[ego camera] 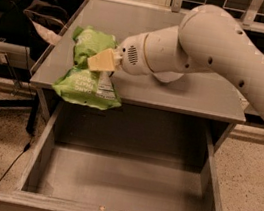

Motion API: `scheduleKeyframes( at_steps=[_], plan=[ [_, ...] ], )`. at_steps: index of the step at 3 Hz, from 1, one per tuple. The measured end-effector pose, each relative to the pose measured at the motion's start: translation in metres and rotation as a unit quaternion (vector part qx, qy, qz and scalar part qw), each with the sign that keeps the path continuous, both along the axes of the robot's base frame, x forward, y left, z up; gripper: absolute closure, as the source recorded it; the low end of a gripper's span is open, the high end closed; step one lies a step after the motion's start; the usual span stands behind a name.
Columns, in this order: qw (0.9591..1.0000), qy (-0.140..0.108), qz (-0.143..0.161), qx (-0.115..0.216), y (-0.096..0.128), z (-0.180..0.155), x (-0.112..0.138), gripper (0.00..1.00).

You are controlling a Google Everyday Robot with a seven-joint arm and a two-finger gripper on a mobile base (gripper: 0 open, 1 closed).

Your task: Pick green rice chip bag from top drawer and place on counter

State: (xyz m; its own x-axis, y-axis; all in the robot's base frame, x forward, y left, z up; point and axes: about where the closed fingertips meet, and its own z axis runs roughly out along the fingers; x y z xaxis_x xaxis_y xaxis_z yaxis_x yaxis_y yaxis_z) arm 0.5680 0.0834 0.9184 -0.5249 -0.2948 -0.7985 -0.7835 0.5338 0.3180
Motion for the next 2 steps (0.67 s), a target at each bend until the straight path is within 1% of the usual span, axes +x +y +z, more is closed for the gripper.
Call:
scheduleKeyframes(
  at_steps=[1, 2],
  plan=[
    [0.9994, -0.005, -0.034, -0.001, -0.003, -0.005, 0.025, 1.0],
    [0.9968, -0.01, -0.078, -0.016, -0.007, -0.014, 0.056, 1.0]
  ],
)
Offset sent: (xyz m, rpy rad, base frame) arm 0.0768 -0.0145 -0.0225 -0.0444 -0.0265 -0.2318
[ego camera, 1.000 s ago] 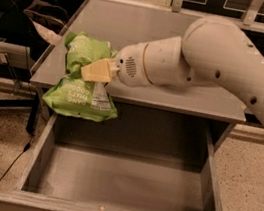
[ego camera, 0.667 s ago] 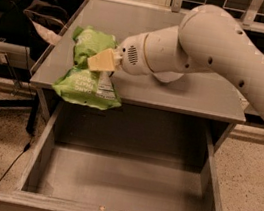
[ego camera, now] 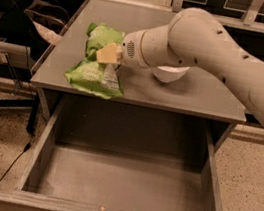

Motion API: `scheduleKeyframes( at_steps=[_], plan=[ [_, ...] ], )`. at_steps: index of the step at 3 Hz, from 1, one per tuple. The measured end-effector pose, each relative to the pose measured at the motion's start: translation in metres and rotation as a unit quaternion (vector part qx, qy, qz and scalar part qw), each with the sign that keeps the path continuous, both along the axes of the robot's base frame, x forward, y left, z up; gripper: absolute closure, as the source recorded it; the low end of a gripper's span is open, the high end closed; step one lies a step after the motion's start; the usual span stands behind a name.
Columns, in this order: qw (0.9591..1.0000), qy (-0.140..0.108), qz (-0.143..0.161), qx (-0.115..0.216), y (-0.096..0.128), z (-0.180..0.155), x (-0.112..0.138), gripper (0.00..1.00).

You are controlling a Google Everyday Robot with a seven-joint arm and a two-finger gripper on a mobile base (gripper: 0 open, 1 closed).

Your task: Pick green rice chip bag from top drawer and place on counter

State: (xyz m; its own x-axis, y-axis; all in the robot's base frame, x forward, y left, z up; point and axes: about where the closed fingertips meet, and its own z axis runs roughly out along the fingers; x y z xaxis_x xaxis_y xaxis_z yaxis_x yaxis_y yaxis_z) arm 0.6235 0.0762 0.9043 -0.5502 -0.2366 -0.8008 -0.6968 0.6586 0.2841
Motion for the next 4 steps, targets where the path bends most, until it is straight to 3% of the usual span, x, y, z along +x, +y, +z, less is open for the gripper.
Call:
scheduleKeyframes(
  at_steps=[1, 4],
  plan=[
    [0.9997, -0.007, -0.011, -0.018, 0.0094, 0.0022, 0.0237, 0.96],
    [0.9997, -0.007, -0.011, -0.018, 0.0095, 0.0022, 0.0236, 0.27]
  ],
)
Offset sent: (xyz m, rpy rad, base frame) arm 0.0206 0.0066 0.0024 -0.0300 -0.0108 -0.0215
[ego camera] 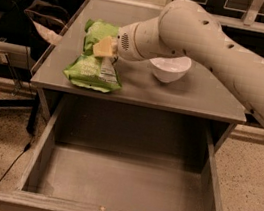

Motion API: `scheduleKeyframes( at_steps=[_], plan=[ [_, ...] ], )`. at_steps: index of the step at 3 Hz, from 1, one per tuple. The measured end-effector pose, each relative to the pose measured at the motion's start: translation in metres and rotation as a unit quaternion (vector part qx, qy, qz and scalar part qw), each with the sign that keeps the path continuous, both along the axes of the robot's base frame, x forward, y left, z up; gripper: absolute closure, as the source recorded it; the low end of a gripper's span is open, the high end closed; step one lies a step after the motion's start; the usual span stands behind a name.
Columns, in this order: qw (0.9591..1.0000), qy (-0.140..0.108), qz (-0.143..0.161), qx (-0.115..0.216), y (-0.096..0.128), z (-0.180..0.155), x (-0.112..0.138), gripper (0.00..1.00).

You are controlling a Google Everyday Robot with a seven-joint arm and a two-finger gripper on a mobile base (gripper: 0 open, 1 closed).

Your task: Pick green rice chip bag from top drawer and place on counter

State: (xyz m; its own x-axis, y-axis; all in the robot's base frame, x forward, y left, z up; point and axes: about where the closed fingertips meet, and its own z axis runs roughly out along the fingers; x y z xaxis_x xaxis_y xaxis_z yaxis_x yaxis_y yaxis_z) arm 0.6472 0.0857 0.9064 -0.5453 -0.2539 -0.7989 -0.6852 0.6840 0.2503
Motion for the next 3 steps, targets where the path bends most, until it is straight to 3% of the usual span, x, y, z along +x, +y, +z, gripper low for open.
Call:
scheduleKeyframes(
  at_steps=[1, 3],
  plan=[
    [1.0, 0.0, 0.0, 0.0, 0.0, 0.0, 0.0, 0.04],
    [1.0, 0.0, 0.0, 0.0, 0.0001, 0.0, -0.0001, 0.0]
  ],
)
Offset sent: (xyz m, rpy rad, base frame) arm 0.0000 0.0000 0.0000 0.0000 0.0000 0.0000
